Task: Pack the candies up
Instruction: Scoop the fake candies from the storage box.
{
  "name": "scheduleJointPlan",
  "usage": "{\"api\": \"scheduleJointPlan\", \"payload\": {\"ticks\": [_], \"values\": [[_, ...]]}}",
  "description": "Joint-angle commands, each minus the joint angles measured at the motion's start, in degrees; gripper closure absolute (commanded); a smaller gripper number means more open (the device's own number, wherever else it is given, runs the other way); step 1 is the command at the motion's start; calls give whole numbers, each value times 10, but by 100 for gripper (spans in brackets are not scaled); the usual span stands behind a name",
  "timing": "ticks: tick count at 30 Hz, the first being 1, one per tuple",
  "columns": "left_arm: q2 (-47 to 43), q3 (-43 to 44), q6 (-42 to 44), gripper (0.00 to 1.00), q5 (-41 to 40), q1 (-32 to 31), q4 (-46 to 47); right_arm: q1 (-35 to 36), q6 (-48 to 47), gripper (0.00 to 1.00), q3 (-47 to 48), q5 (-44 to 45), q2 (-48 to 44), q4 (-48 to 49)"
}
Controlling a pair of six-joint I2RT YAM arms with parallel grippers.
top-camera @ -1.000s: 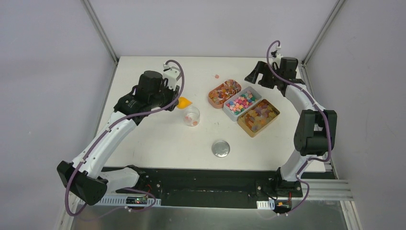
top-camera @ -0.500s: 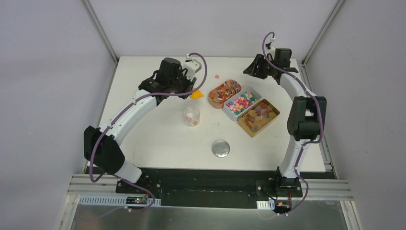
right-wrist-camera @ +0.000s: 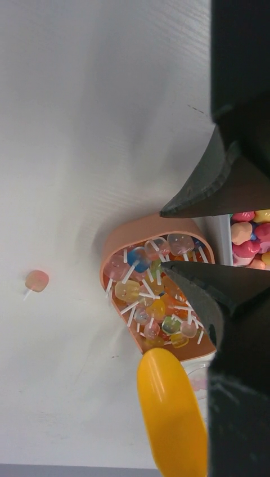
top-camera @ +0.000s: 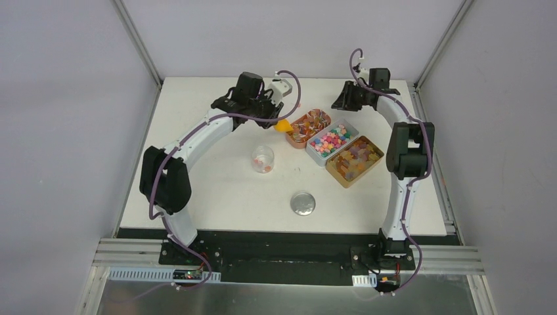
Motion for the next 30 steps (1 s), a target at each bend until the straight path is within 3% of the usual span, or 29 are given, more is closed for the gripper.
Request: {"api": "scheduleJointPlan", "payload": {"ticks": [1,21,30], "values": [[25,46,17,100,27,8,28,3,-53,64,41,-19,-3,-12],[86,57,52,100,82,8,47,8,-103,64,73,-72,60,-40],[75,4,61,100,112,8,149,14,-101,68,83,-72,91,-53]]}}
